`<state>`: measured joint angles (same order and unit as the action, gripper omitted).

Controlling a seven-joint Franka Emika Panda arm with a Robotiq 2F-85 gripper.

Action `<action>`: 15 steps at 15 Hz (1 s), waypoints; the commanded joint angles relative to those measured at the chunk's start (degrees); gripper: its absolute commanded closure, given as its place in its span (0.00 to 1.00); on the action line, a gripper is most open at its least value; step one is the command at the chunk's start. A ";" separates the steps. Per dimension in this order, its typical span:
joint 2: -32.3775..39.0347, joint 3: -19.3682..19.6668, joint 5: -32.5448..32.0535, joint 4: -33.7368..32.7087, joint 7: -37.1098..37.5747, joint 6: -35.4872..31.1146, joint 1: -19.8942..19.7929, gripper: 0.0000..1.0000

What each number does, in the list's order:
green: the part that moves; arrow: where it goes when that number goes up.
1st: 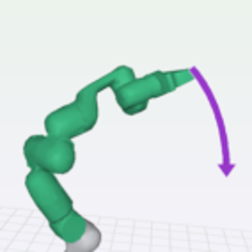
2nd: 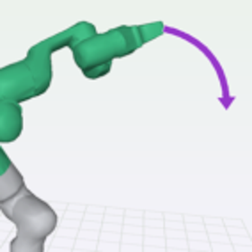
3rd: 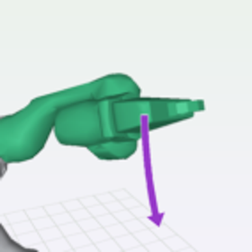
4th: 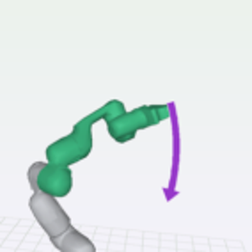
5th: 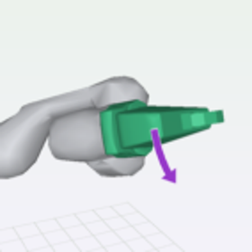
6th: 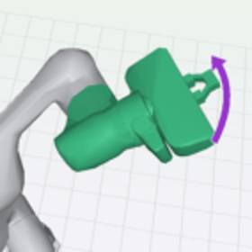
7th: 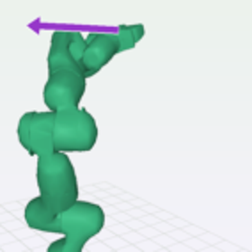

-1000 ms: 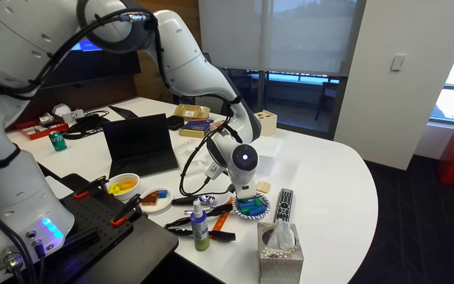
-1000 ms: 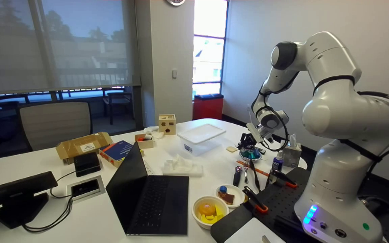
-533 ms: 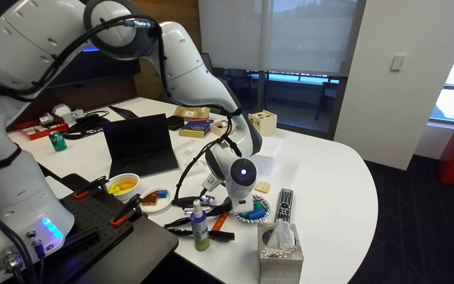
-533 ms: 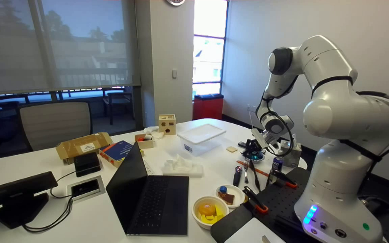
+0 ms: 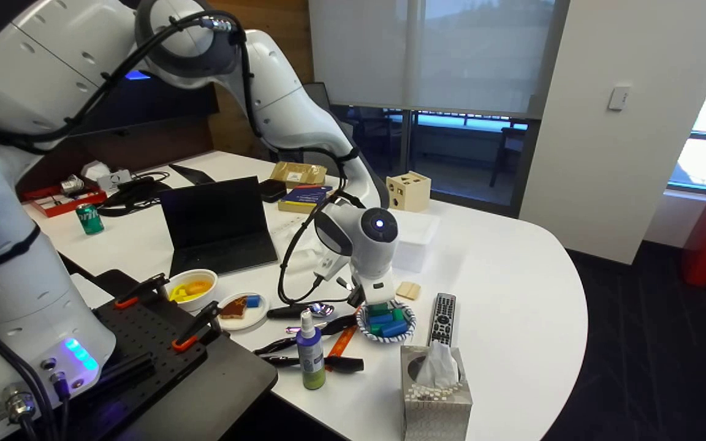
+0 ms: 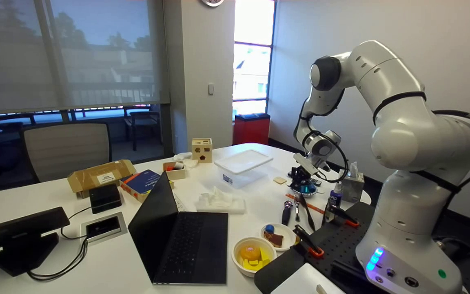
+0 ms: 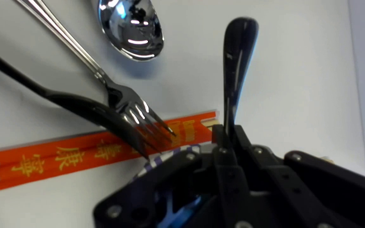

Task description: Use the silver spoon to stir the blue blocks in the bowl.

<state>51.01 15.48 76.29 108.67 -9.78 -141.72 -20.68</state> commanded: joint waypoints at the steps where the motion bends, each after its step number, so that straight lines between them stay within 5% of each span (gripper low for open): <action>1: -3.21 -0.08 -2.81 2.21 1.92 -1.53 1.43 0.98; 10: -6.29 -2.91 4.14 3.09 -6.46 -0.83 -1.55 0.98; 15: -6.31 -4.75 17.68 4.37 -18.49 1.83 -4.56 0.98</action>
<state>47.27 12.03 86.69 110.05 -21.05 -142.30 -22.95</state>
